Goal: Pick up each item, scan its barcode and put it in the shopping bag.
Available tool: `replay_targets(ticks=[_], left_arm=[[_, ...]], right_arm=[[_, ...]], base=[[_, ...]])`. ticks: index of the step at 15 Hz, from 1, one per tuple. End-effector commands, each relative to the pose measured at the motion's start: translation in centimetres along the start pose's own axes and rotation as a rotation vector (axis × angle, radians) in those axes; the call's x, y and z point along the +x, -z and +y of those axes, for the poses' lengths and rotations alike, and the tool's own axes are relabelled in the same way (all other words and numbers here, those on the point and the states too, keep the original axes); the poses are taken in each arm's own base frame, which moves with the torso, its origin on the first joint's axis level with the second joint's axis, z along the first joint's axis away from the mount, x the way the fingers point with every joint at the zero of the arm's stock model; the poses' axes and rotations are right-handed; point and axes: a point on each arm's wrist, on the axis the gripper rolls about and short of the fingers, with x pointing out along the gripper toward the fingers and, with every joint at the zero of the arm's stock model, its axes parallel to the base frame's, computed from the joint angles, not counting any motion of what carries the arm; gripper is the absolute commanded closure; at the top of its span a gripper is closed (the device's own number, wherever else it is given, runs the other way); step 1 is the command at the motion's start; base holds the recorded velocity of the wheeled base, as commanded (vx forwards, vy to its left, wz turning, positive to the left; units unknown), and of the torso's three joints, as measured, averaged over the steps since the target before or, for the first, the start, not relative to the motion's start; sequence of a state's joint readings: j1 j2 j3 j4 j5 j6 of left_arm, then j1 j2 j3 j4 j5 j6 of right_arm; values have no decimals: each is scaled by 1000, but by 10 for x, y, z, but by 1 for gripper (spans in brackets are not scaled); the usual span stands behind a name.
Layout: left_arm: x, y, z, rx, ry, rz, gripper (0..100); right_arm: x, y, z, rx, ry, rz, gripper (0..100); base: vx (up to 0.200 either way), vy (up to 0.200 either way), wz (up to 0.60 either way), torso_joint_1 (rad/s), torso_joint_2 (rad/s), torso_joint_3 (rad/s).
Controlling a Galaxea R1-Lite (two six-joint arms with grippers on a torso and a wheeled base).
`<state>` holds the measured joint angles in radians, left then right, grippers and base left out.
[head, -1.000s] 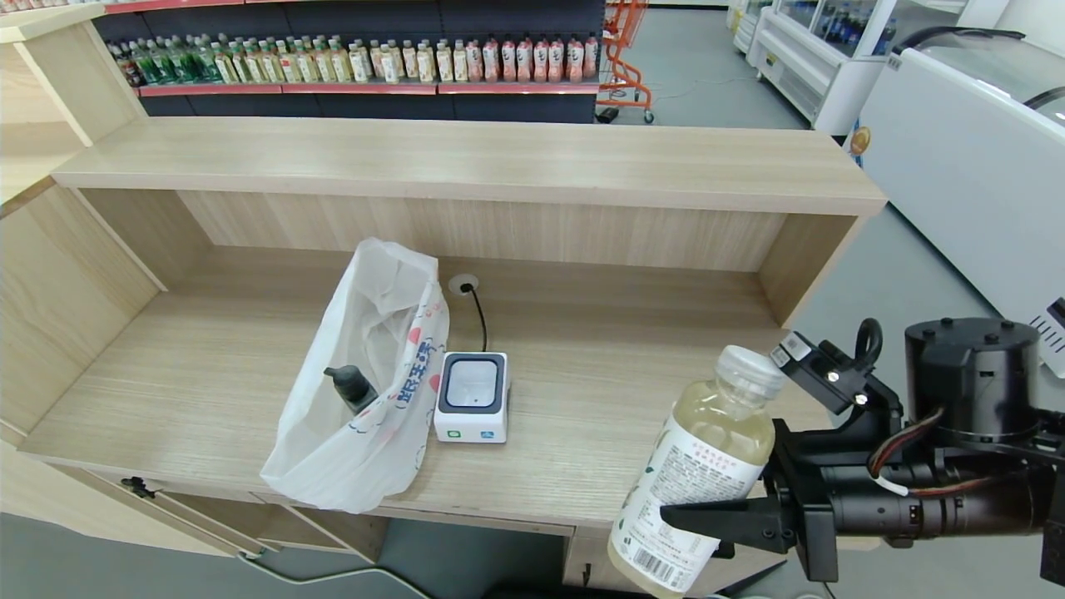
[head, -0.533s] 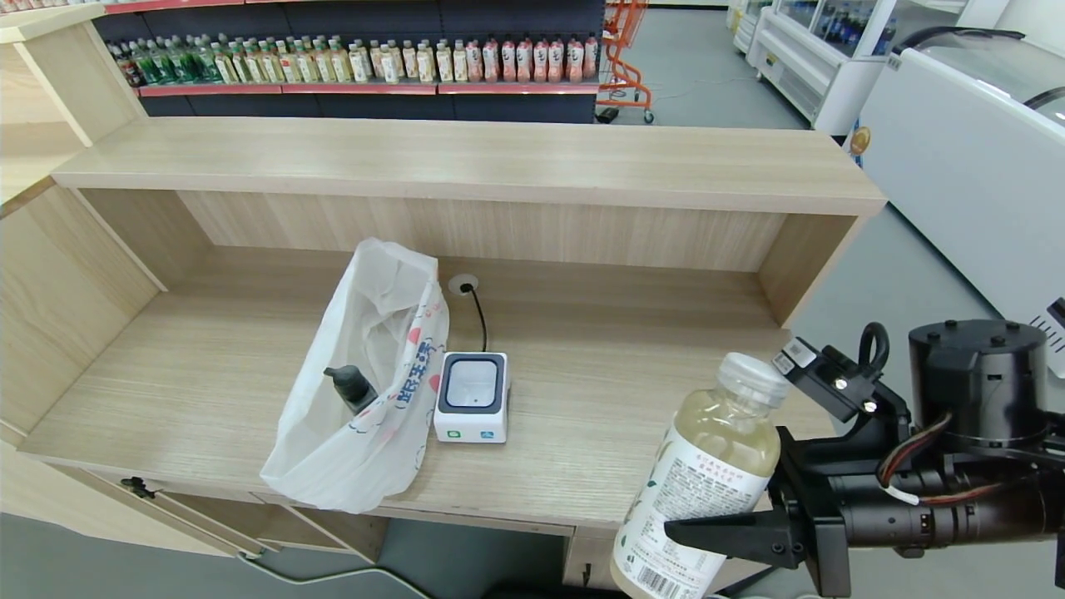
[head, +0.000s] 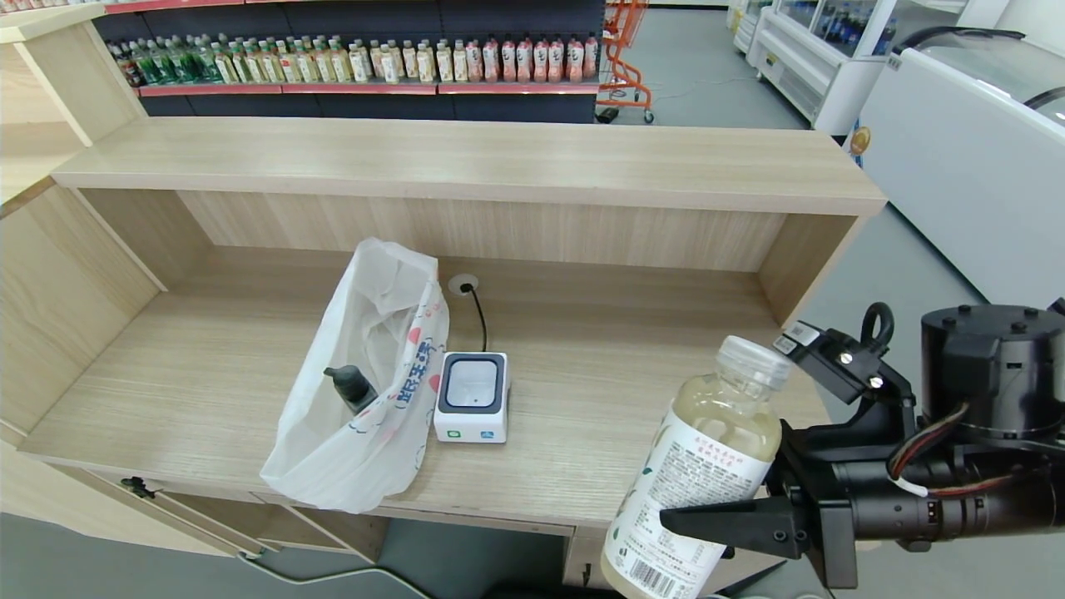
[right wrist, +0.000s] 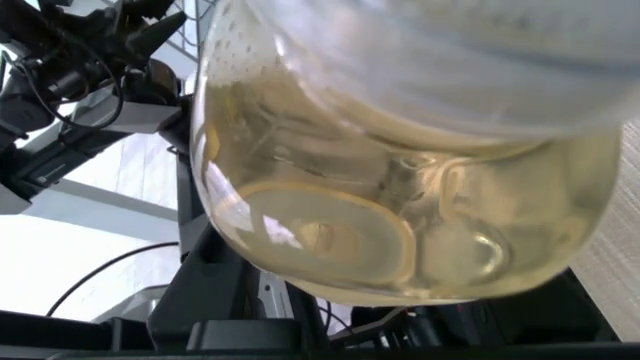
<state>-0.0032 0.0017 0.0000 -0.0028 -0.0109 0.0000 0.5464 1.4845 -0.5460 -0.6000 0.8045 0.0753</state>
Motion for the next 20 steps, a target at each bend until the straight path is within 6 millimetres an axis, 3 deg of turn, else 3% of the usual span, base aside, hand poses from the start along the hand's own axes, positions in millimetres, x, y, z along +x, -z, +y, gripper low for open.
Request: replay_targets(ticks=[1,20], left_arm=[[0,0,0,0,0,0,0],[0,0,0,0,0,0,0]], right_arm=[[1,-2,1,-5,-5,-4,100],[-2,-5,0,-56,50,-24,100]], base=[[0,0,0,0,0,0],[0,0,0,0,0,0]])
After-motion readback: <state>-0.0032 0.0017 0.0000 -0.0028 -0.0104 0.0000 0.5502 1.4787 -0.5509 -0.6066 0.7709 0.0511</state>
